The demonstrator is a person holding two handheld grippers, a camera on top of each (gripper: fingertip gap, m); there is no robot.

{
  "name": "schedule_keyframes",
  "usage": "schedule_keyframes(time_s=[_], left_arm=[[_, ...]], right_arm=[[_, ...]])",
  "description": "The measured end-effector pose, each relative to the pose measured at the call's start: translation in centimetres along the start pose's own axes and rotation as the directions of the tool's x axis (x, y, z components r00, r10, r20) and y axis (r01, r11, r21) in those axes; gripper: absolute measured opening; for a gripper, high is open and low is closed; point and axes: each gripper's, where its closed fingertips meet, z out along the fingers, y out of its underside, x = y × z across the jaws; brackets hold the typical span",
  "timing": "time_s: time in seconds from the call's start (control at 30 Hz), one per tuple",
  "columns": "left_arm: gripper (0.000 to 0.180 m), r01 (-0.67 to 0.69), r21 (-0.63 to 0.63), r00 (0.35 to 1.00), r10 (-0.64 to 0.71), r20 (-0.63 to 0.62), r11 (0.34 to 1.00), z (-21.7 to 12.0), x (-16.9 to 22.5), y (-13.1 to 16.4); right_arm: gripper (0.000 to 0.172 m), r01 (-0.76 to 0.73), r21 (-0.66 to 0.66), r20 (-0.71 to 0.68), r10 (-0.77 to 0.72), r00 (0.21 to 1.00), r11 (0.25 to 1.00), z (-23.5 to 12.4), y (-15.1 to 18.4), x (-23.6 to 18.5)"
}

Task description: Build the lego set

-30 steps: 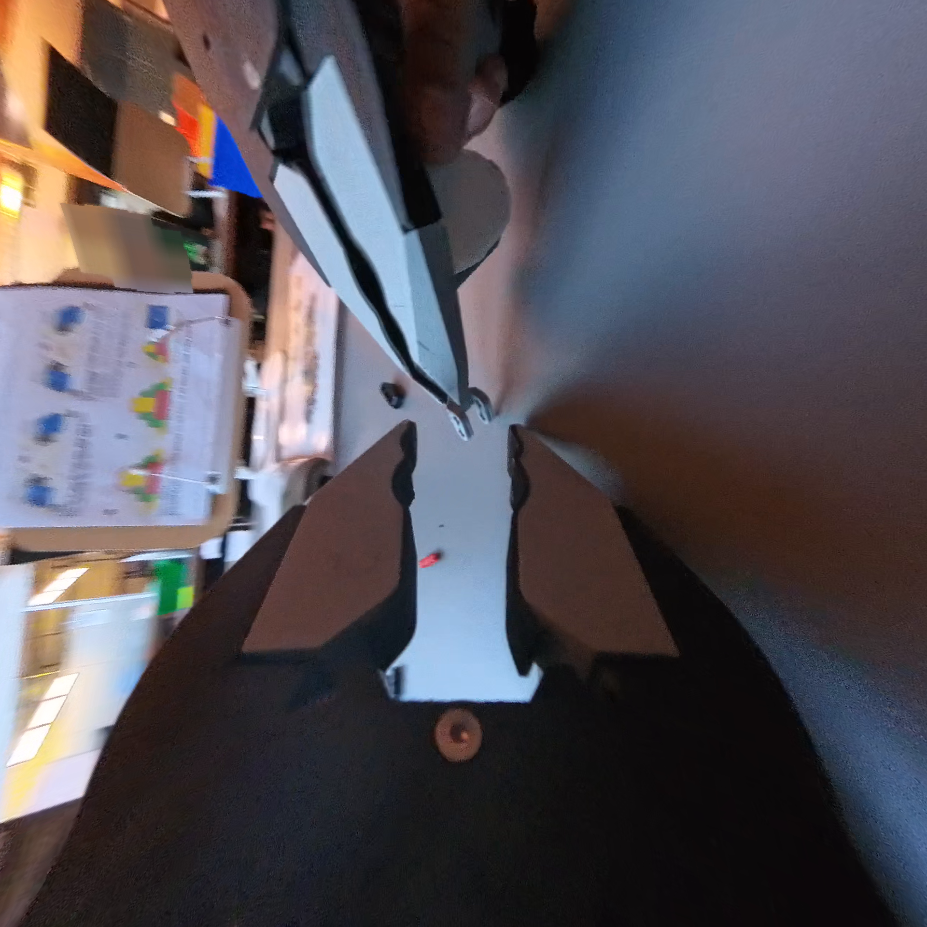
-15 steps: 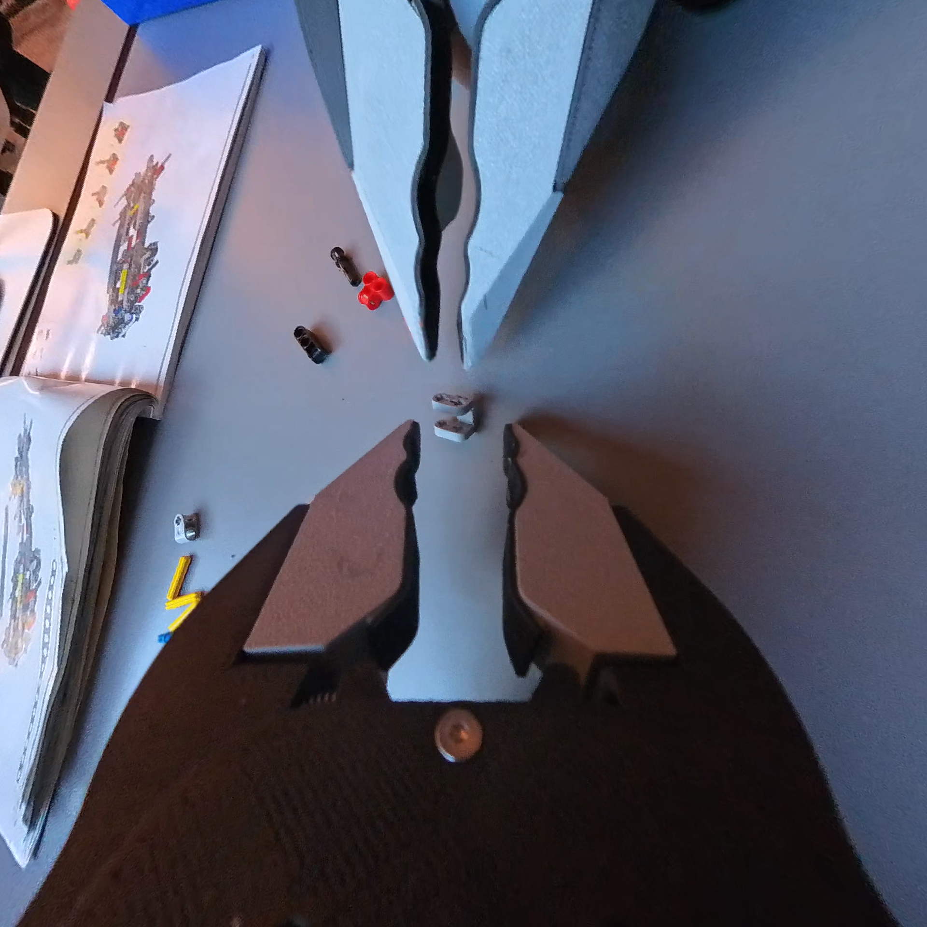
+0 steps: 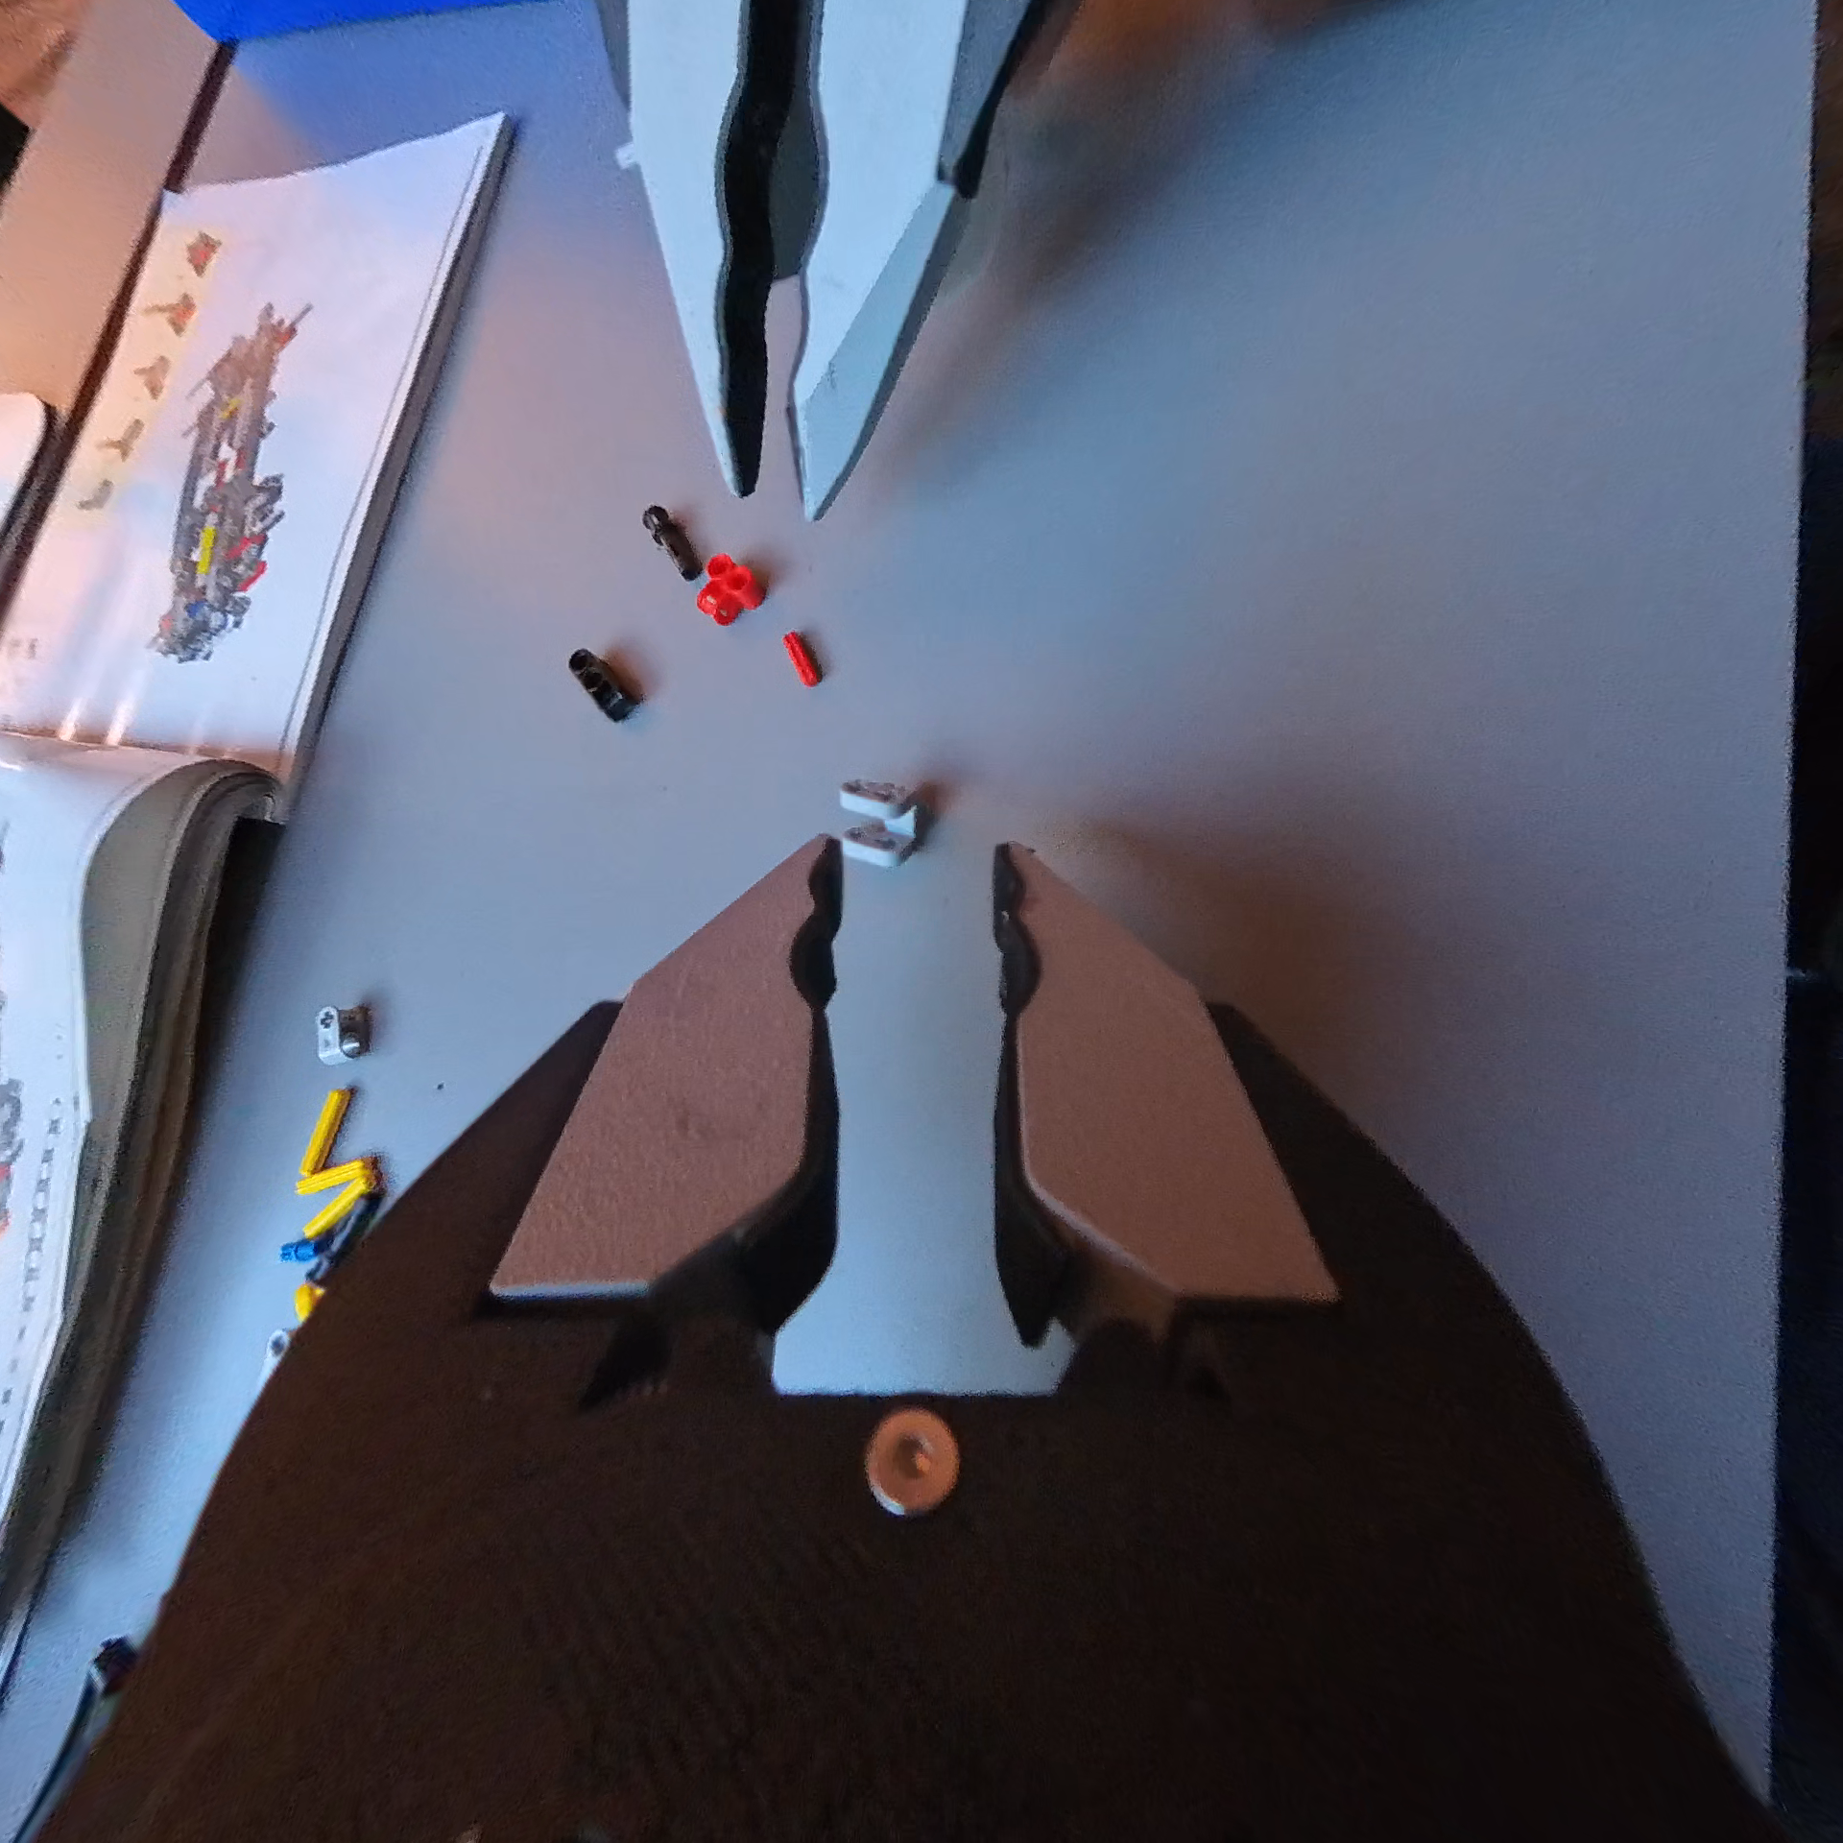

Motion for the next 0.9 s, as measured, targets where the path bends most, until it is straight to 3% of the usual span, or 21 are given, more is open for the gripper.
schedule_keyframes(time_s=[0.23,0.9], left_arm=[[0.028,0.015,0.017,0.993,-0.013,-0.115,1.000,1.2,0.5,0.3],[0.029,0.133,0.018,0.973,-0.127,-0.193,0.991,1.9,1.5,0.1]], right_arm=[[0.012,0.035,-0.020,0.017,-0.035,0.999,0.999,0.7,-0.1,-1.0],[0.013,-0.002,-0.036,0.020,0.003,1.000,0.999,0.9,0.4,-0.6]])
